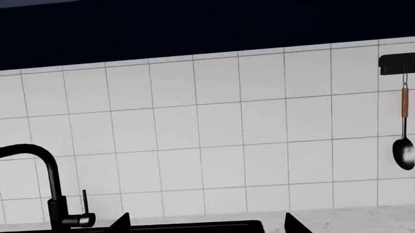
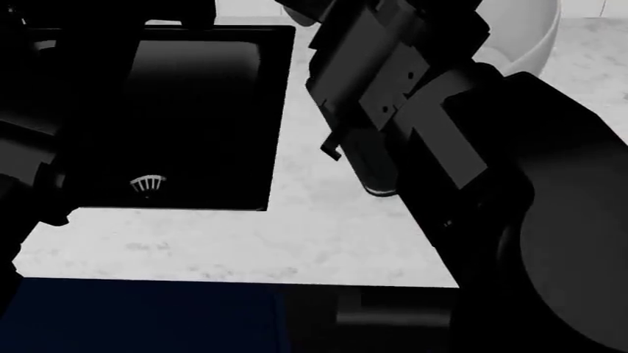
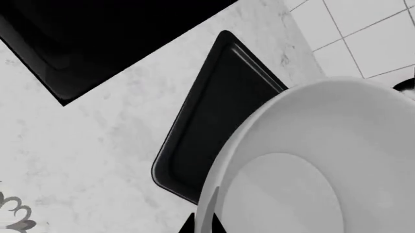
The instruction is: Move the fresh-baked cupcake off the tray onto the counter, and place the bowl used for mixing into the sink.
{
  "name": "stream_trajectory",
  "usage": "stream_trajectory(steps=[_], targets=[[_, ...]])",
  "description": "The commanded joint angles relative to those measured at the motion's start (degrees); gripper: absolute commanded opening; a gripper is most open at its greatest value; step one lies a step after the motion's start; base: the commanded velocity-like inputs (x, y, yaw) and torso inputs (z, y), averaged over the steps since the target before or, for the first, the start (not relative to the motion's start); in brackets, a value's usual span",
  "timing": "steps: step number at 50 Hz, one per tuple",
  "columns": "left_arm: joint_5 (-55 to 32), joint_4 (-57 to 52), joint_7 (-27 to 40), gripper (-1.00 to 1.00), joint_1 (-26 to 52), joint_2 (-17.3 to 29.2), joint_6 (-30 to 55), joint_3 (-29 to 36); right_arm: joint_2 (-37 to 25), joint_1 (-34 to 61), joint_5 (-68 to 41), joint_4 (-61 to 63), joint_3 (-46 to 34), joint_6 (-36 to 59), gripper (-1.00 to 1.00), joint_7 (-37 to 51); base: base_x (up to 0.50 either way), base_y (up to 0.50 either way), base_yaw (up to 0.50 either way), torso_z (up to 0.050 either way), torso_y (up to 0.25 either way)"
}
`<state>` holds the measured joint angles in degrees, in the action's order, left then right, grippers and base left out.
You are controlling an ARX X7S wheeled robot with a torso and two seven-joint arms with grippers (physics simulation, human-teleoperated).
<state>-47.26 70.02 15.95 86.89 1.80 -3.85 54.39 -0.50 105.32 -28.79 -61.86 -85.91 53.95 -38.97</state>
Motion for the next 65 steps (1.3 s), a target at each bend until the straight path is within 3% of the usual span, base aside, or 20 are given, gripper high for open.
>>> stream_trajectory(steps=[1, 50, 65], targets=[[0.17, -0.48, 0.33, 1.00, -0.39, 0.24, 0.23, -0.53, 0.46, 0.49, 1.41, -1.10, -0.35, -1.85, -1.00, -0.23, -0.03, 0.49, 0.00, 0.000, 0.000], [0.18, -0.83, 0.78, 1.00, -0.45, 0.38, 0.34, -0.17, 0.44, -0.16, 1.79, -1.78, 0.20, -2.50, -1.00, -0.04, -0.01, 0.50, 0.00, 0.000, 0.000], [0.22, -1.51, 1.51, 1.00, -0.53, 0.66, 0.81, 0.02, 0.45, 0.16, 1.32, -2.29, 0.11, -2.98, -1.00, 0.24, 0.00, 0.29, 0.00, 0.001, 0.000]])
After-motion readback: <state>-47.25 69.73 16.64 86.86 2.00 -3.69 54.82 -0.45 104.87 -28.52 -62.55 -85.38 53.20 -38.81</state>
